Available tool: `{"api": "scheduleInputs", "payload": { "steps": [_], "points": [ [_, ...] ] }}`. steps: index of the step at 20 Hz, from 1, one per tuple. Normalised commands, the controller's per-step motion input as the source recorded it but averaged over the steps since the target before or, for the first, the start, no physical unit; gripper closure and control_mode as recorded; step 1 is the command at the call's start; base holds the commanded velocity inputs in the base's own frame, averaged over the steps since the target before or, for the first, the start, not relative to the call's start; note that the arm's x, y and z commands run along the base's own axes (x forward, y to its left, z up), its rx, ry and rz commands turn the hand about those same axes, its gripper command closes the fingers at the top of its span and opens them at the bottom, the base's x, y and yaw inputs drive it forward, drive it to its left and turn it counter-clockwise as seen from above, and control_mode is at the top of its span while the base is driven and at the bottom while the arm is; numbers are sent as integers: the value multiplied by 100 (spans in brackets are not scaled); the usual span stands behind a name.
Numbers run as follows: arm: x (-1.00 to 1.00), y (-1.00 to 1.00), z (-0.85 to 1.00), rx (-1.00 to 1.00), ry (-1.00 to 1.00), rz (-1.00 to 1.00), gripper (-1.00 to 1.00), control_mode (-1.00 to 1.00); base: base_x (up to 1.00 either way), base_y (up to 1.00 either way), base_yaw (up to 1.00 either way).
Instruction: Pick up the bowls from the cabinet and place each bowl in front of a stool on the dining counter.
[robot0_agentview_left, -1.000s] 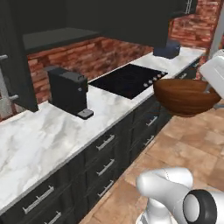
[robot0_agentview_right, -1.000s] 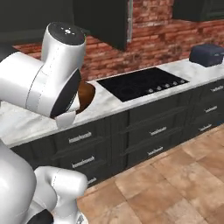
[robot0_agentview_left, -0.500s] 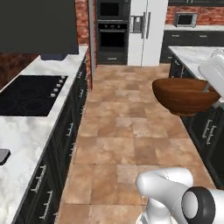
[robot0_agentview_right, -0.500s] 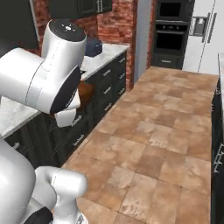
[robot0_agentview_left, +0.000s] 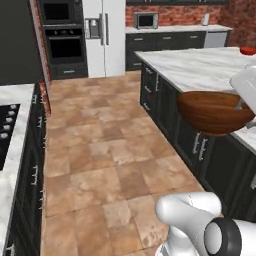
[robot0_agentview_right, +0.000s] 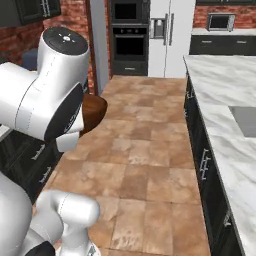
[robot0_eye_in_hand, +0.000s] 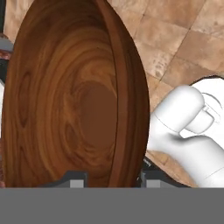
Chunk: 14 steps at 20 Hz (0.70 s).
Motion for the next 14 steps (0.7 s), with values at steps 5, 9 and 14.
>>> {"api": "scheduleInputs", "payload": {
  "steps": [5, 9, 14],
  "points": [
    [0, 0, 0, 0, 0, 0, 100, 100, 100, 41, 16],
    [0, 0, 0, 0, 0, 0, 100, 100, 100, 18, 13],
    [0, 0, 0, 0, 0, 0, 100, 100, 100, 0, 8]
  ]
}}
